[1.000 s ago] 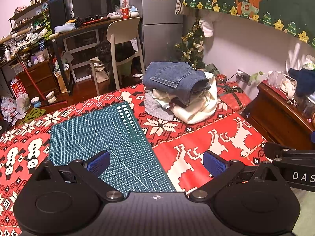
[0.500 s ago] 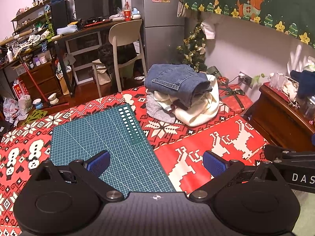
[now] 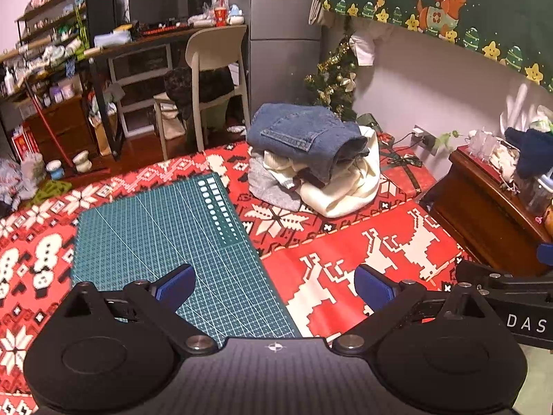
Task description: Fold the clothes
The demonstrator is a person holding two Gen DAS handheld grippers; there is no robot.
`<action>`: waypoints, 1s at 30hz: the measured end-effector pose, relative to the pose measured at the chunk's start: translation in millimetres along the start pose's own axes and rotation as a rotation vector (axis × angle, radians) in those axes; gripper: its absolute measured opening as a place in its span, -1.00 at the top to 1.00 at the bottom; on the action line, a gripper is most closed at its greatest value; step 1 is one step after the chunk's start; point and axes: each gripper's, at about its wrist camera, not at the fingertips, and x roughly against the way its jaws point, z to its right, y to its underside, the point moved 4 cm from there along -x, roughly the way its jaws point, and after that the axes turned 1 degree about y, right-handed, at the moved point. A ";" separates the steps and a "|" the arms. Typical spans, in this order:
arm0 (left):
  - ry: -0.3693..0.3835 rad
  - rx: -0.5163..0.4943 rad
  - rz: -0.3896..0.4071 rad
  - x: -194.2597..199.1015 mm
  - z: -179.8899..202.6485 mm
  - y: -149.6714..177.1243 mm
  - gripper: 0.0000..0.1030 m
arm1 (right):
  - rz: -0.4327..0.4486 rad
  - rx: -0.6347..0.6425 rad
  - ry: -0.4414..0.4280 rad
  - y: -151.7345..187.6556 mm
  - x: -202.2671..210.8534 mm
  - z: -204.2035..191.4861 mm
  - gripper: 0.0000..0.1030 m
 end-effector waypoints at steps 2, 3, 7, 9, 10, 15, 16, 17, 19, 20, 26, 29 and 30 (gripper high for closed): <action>0.006 -0.002 0.004 -3.4 -0.7 0.7 -0.93 | 0.000 0.001 -0.002 0.3 -2.9 -1.0 -0.99; 0.008 -0.003 0.006 -5.1 -1.0 1.0 -0.93 | 0.003 0.003 0.000 0.5 -4.5 -1.6 -0.99; 0.040 -0.011 -0.007 -17.3 -4.6 0.7 -0.92 | 0.008 0.035 0.016 -0.3 -14.9 -6.4 -0.99; 0.054 0.016 -0.021 -24.7 -9.4 0.2 -0.92 | 0.021 0.036 0.023 -1.7 -21.0 -7.8 -0.99; 0.057 0.039 -0.028 -28.8 -12.6 0.0 -0.92 | 0.026 0.038 0.034 -2.6 -24.2 -8.7 -0.99; 0.048 0.124 0.011 -42.6 -28.8 -5.1 -0.92 | 0.027 0.075 0.027 -8.6 -44.8 -14.0 -0.99; 0.050 0.132 0.029 -44.9 -31.9 -6.3 -0.92 | 0.023 0.075 0.018 -10.3 -49.7 -14.6 -0.99; 0.054 0.139 0.043 -47.6 -34.4 -7.8 -0.93 | 0.031 0.069 0.016 -12.0 -54.8 -14.9 -0.99; 0.061 0.143 0.057 -54.2 -38.0 -11.3 -0.93 | 0.054 0.078 0.026 -14.7 -63.3 -17.0 -0.99; 0.061 0.140 0.052 -58.2 -38.7 -13.5 -0.93 | 0.058 0.091 0.022 -16.4 -68.2 -19.1 -0.99; 0.081 0.069 0.034 -82.8 -29.2 -29.3 -0.93 | 0.085 0.135 -0.027 -26.6 -96.3 -27.0 -0.99; 0.093 0.010 0.061 -94.3 -18.1 -38.2 -0.90 | 0.123 0.076 -0.094 -35.9 -107.4 -20.2 -0.99; 0.100 -0.004 0.068 -98.2 -14.2 -41.1 -0.88 | 0.133 0.061 -0.105 -39.6 -111.7 -18.1 -0.99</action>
